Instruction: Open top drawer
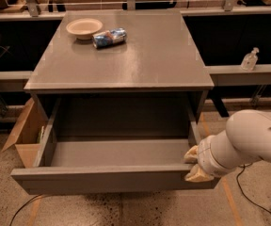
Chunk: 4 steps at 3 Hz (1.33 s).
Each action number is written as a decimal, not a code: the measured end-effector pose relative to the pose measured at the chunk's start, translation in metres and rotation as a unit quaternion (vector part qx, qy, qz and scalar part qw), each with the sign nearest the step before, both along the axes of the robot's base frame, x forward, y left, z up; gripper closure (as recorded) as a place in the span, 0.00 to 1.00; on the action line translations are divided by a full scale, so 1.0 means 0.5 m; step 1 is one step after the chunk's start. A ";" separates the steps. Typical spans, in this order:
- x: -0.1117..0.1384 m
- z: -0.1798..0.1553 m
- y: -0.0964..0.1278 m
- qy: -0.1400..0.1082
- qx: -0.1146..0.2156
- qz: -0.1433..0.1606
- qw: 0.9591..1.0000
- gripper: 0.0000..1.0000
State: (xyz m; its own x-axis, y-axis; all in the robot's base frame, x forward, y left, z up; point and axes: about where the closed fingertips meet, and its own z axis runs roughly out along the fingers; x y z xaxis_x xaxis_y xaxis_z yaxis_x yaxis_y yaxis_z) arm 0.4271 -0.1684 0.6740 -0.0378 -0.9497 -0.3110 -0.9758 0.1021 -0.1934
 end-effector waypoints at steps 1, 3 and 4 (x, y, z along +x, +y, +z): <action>-0.001 0.001 0.001 0.000 -0.001 0.001 1.000 0.13; -0.003 0.059 -0.040 -0.026 -0.017 -0.013 0.999 0.00; -0.002 0.139 -0.124 -0.054 -0.031 -0.044 0.997 0.00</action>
Offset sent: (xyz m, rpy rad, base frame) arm 0.0002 -0.0015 0.0038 -0.0098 -0.0051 0.0026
